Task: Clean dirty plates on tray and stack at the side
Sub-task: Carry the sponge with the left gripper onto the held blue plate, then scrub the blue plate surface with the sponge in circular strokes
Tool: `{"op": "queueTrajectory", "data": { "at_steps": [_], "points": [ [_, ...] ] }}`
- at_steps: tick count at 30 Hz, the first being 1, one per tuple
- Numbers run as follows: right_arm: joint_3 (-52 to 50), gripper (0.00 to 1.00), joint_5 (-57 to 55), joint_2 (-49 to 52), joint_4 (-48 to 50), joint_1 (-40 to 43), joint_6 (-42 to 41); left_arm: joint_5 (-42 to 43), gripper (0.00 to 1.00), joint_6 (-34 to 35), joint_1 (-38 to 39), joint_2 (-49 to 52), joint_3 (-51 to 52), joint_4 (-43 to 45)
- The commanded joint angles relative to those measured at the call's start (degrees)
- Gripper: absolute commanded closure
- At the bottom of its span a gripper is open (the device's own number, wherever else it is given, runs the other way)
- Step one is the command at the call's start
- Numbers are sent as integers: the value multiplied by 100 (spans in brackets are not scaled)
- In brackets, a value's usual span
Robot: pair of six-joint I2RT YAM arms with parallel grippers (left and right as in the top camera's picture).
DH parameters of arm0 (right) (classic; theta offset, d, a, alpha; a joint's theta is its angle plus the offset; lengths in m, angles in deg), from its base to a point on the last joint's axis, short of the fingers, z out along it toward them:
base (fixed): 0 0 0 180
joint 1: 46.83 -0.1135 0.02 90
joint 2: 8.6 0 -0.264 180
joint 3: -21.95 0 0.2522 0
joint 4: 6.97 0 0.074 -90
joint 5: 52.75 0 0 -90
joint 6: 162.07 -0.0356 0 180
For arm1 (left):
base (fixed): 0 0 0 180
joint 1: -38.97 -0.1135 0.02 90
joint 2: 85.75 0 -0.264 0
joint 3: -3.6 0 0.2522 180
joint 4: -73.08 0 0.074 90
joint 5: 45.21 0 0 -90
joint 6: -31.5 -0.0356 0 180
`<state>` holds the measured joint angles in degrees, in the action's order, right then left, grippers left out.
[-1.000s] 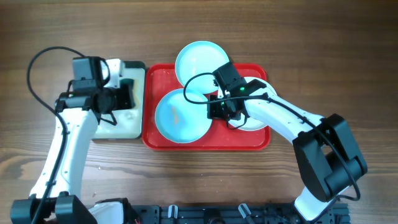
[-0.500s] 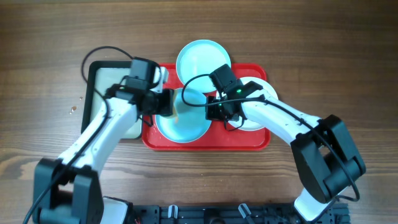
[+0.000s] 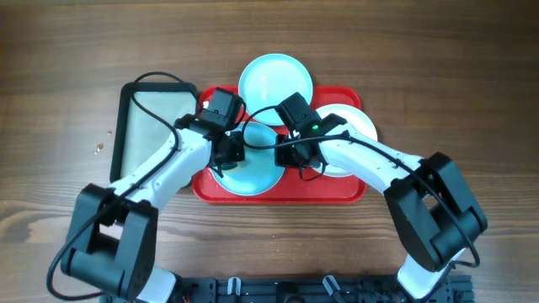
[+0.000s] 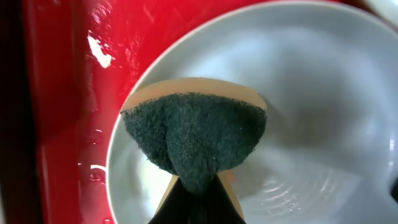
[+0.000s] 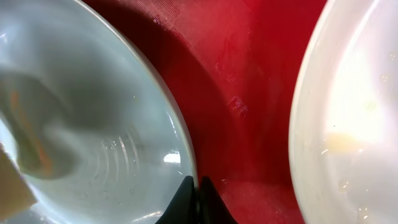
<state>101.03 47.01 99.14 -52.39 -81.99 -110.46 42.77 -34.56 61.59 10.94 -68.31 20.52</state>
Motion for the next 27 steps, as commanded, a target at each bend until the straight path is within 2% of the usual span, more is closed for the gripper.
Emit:
{"op": "queueTrajectory", "data": {
  "at_steps": [1,7,27],
  "points": [
    [-20,96,-144,85,11,-26,-74,153,96,72,85,269,-90,9],
    [-20,96,-142,85,0,-26,-61,68,96,195,424,691,-90,44],
    [-20,96,-50,85,26,-26,-79,50,96,227,374,828,-90,103]
  ]
}}
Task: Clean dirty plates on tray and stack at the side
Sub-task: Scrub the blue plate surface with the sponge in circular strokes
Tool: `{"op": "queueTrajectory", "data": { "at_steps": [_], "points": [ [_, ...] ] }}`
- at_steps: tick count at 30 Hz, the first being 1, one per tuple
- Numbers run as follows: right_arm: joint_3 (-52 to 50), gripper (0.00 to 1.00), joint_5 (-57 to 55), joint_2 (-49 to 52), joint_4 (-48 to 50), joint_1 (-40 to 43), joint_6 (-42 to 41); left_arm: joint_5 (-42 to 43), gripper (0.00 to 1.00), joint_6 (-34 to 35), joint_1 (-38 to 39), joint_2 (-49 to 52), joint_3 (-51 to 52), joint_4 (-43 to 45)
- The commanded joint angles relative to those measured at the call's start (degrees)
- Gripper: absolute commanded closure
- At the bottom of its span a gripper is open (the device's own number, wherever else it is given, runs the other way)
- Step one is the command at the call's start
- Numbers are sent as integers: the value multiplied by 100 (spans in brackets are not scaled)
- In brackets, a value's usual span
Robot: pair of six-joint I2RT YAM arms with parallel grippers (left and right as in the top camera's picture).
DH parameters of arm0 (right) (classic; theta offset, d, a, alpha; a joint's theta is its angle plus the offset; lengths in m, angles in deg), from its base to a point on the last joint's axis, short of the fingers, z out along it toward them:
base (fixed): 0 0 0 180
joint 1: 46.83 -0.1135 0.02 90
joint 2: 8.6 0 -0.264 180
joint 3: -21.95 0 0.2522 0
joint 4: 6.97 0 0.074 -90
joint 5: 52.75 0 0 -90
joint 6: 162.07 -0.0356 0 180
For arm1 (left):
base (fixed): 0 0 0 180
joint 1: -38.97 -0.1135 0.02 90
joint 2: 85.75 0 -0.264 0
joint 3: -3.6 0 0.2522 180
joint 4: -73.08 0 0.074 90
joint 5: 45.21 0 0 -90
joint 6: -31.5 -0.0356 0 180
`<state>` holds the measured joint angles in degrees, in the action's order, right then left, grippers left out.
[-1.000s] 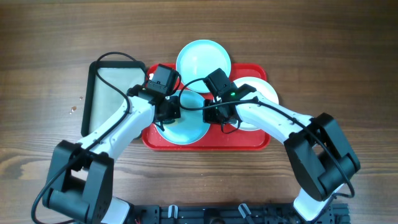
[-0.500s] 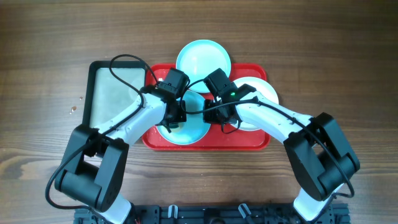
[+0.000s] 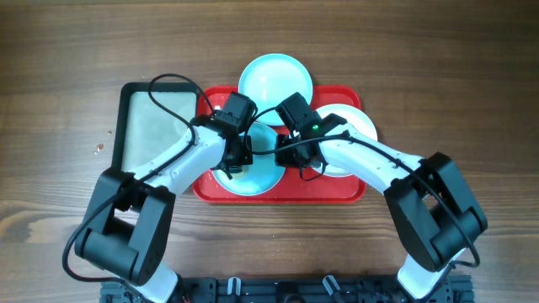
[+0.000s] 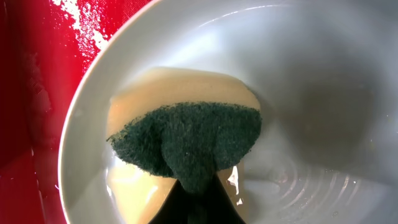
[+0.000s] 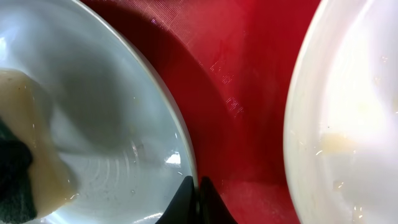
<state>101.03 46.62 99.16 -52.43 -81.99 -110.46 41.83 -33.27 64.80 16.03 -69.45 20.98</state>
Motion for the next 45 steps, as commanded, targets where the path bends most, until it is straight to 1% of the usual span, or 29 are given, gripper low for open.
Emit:
{"op": "queueTrajectory", "data": {
  "at_steps": [1,6,10,12,15,18,20,25,28,33,37,42,45],
  "points": [
    [-20,96,63,83,63,-24,-74,164,96,98,52,352,24,57],
    [-20,96,72,83,66,-26,-61,275,96,96,-13,590,24,61],
    [-20,96,72,83,61,-24,-57,697,96,57,-59,863,24,63],
    [-20,96,74,83,83,-24,-59,1104,96,4,-59,887,24,61],
    [-20,96,72,83,74,-26,-31,1821,96,-260,-59,887,24,63],
    [-20,96,72,83,63,-24,7,2369,96,-501,-59,887,24,92],
    [-20,96,72,83,66,-24,4,2527,96,-553,-59,887,24,151],
    [-20,96,70,83,66,-24,9,2522,96,-555,-61,835,-103,94],
    [-20,96,70,83,66,-24,52,2424,96,-555,-61,671,-356,-149],
    [-20,96,70,83,66,-24,52,1670,96,-553,-59,98,-704,-673],
    [-20,96,70,83,72,-24,48,1178,96,-549,-61,-354,-715,-785],
    [-20,96,70,83,74,-24,50,682,96,-527,-59,-411,-715,-861],
    [-20,96,70,83,76,-24,52,647,96,-525,-59,-411,-686,-868]
  ]
}}
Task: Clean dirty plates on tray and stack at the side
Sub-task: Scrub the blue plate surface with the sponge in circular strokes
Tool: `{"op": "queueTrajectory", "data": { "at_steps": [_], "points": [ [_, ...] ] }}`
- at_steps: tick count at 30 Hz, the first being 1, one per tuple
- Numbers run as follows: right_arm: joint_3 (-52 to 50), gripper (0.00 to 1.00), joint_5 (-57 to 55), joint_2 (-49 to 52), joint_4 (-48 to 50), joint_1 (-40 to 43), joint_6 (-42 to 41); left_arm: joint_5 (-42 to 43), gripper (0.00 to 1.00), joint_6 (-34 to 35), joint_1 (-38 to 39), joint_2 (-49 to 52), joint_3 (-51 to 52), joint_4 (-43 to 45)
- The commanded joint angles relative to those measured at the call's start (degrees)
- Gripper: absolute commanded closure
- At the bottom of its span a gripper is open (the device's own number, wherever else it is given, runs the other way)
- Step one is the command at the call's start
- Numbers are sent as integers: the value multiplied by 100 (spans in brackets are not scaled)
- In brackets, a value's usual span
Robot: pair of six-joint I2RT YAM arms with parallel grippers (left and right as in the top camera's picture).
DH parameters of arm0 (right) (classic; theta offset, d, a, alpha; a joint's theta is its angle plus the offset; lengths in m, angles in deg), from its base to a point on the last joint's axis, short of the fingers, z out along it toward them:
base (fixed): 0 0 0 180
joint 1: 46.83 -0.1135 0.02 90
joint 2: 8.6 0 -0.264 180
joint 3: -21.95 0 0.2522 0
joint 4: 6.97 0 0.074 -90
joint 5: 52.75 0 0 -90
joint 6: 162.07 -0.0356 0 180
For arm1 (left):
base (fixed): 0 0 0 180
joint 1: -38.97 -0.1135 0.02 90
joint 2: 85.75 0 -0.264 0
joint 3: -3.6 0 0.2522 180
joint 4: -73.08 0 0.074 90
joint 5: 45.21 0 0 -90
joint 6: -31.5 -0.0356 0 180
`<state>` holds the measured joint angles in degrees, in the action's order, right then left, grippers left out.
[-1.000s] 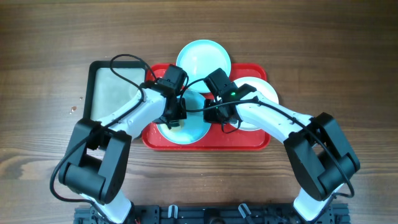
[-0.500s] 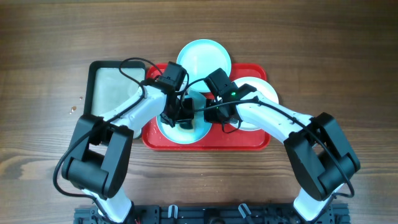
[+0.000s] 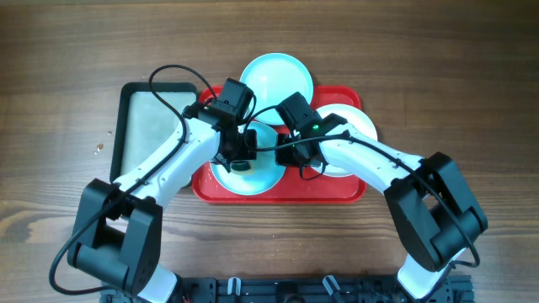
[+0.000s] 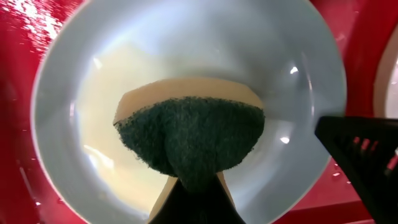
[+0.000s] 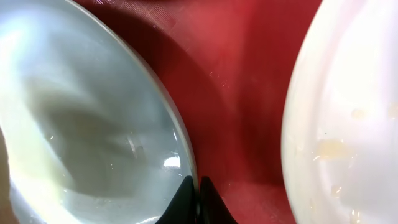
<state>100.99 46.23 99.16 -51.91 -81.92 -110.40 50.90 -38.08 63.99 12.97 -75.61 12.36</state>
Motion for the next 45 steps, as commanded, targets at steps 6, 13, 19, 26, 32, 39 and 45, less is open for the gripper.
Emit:
{"op": "queueTrajectory", "data": {
  "at_steps": [6,13,19,26,32,39,45],
  "points": [
    [-15,96,109,83,33,-31,46,-282,96,-4,26,-22,184,28],
    [-15,95,107,83,33,-31,46,-284,96,39,26,297,195,107],
    [-15,96,107,83,39,-31,66,-302,96,127,26,345,282,173],
    [-15,96,90,83,50,-31,63,-581,96,79,20,343,424,297],
    [-15,96,87,83,50,-31,68,-651,96,-72,-31,138,129,-52],
    [-15,96,90,83,48,-31,83,-815,96,-70,-433,-79,122,-133],
    [-15,96,90,83,55,-31,72,-813,96,-50,-372,-26,197,44]
  ]
}}
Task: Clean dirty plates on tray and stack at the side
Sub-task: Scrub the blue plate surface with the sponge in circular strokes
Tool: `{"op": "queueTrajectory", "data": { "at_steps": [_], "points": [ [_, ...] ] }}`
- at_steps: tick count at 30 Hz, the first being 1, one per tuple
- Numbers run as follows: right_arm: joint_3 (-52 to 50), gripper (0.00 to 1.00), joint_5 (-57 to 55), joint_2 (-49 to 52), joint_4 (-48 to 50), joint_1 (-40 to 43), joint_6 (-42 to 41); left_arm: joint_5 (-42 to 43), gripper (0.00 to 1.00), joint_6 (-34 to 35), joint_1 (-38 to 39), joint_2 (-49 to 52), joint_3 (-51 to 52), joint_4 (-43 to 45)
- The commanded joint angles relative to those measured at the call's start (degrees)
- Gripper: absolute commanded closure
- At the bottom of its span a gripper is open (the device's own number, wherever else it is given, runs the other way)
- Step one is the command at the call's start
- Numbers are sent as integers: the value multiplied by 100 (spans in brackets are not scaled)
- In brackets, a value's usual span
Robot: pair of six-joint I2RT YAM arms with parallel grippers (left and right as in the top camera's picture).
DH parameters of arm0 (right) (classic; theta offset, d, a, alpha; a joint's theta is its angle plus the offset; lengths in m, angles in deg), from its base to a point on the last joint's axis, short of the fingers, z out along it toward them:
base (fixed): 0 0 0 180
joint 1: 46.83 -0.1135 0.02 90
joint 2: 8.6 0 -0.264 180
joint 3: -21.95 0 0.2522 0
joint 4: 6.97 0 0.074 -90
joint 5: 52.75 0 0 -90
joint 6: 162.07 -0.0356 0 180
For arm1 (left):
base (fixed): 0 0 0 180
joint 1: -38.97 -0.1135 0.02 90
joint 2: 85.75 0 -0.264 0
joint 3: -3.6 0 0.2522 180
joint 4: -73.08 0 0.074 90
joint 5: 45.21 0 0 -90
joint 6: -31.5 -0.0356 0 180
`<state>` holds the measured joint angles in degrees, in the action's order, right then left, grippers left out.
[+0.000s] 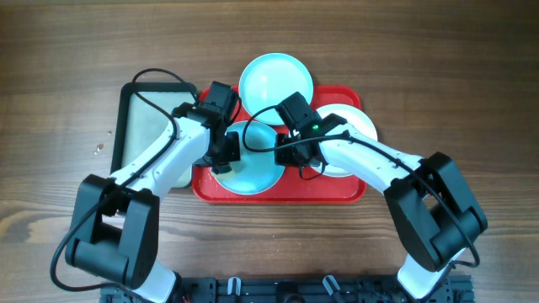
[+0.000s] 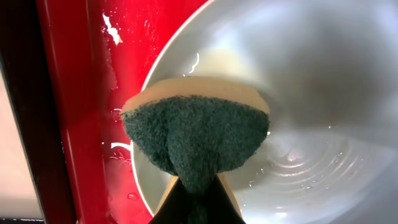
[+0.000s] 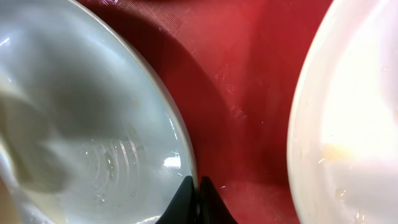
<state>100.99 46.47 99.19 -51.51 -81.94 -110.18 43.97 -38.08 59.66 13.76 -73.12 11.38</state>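
Note:
A pale blue plate [image 1: 251, 165] lies on the red tray [image 1: 278, 192], wet inside. My left gripper [image 2: 194, 186] is shut on a green-and-tan sponge [image 2: 196, 134], pressed on the plate's left inner rim [image 2: 155, 186]. My right gripper [image 3: 197, 186] is shut on that plate's right rim [image 3: 177, 134]. A white plate [image 1: 352, 126] with food specks sits on the tray's right side [image 3: 348, 124]. Another pale blue plate [image 1: 274, 80] lies at the tray's far edge.
A dark-framed tray [image 1: 145, 126] with a pale inside lies left of the red tray. Bare wooden table [image 1: 472, 76] surrounds both. Water drops sit on the red tray's left rim [image 2: 81, 112].
My left gripper has moved the sponge from the middle of the blue plate to its left inner rim, beside the red tray's edge. The right gripper still pinches the plate's right rim.
The sponge was at the blue plate's left side, then lower inside it with suds around, then at its centre, and now back at the left rim. All along my right gripper has stayed shut on the plate's right rim.

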Motion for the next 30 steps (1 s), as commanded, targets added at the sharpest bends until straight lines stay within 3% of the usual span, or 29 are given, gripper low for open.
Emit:
{"op": "queueTrajectory", "data": {
  "at_steps": [1,10,17,21,25,30],
  "points": [
    [-15,96,63,81,17,-28,44,-122,96,-46,103,-74,9,260],
    [-15,96,63,81,22,-28,55,-20,96,103,127,608,426,861],
    [-15,96,63,81,22,-28,55,2387,96,-382,306,844,424,1250],
    [-15,96,63,81,17,-28,61,2959,96,-374,295,798,345,1397],
    [-15,96,63,81,22,-28,61,2769,96,-374,149,168,13,1215],
    [-15,96,63,81,9,-28,63,1561,96,-369,116,-774,-87,955]
  ]
}}
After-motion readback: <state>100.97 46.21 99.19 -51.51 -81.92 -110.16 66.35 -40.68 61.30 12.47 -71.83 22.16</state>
